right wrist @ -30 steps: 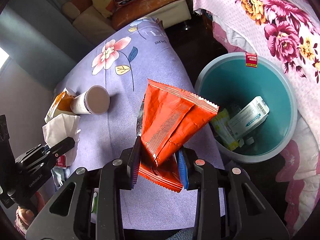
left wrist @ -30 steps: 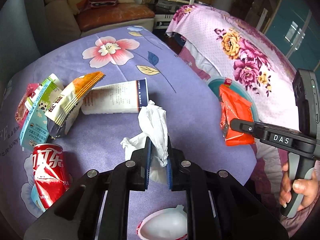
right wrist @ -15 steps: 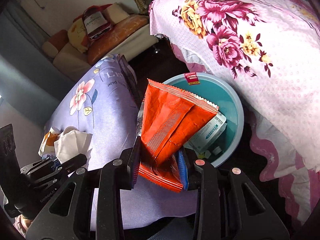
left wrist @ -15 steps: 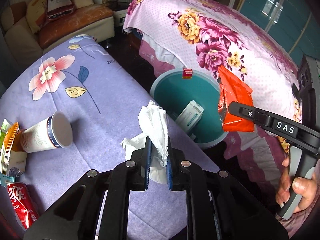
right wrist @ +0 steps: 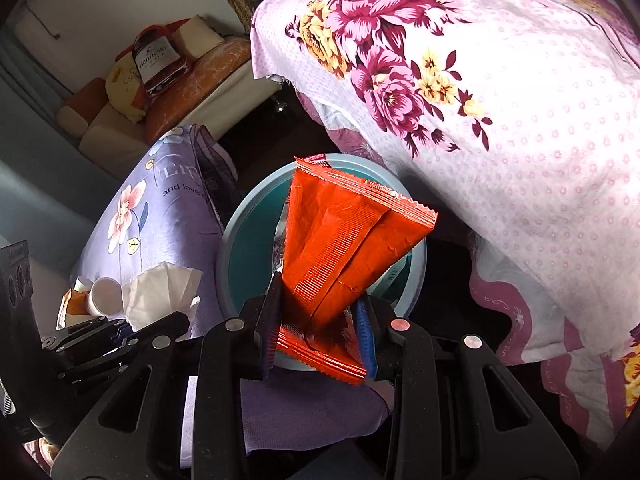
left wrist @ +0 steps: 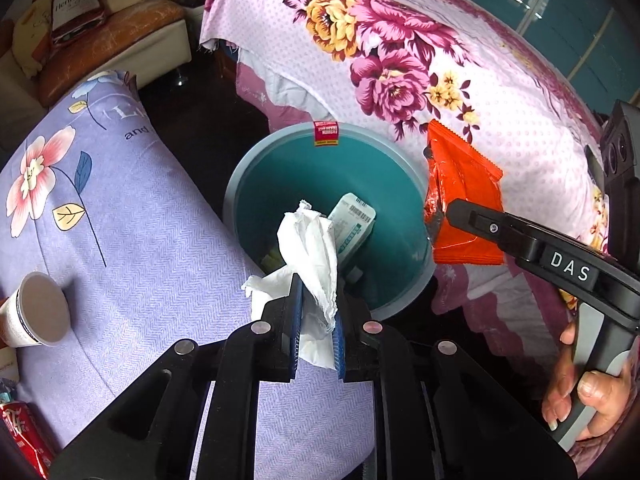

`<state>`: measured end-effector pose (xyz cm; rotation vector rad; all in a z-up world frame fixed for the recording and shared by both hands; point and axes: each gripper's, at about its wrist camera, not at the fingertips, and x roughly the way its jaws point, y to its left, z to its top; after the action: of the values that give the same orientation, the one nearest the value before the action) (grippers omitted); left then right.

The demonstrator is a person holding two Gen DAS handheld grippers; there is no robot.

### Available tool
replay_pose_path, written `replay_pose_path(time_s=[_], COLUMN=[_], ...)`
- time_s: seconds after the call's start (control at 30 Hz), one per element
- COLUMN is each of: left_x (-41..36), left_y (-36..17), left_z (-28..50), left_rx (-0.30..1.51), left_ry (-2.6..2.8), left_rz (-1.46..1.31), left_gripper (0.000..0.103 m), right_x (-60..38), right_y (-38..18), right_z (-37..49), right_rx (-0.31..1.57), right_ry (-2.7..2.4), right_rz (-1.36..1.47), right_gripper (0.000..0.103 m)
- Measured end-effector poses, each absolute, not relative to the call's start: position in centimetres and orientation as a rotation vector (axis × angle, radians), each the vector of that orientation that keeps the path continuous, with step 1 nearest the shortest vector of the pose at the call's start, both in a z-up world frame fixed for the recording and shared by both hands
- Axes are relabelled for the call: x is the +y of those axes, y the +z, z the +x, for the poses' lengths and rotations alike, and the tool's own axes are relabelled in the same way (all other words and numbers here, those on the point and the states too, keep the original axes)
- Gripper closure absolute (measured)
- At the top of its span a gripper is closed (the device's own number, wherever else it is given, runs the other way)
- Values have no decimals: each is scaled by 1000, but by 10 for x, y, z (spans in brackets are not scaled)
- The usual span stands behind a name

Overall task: Collect trash
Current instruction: 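Carry the orange wrapper and tissue over the teal wastebasket with both grippers, then open the left gripper to drop the tissue while the right gripper drops the orange wrapper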

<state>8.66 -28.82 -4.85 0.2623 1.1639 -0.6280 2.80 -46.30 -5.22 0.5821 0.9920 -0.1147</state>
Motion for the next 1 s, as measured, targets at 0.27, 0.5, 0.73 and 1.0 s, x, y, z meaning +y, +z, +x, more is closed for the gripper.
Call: replay_pose_path(time_s=[0.27, 0.5, 0.73, 1.0], left_x=[-302, -303, -295, -271], left_y=[-55, -55, -56, -53], left_z=[98, 98, 98, 99], left_rx=[1173, 1143, 1136, 1147], left_ry=[-626, -602, -579, -545], left_rz=[279, 297, 314, 250], left_gripper=[85, 31, 13, 13], right_x=[-473, -473, -468, -460], right_y=[-62, -66, -71, -69], right_z=[32, 36, 40, 45], right_rx=[1012, 1025, 1043, 1057], right_ry=[-135, -142, -135, -131], right_rz=[595, 595, 587, 563], right_gripper=[71, 71, 70, 70])
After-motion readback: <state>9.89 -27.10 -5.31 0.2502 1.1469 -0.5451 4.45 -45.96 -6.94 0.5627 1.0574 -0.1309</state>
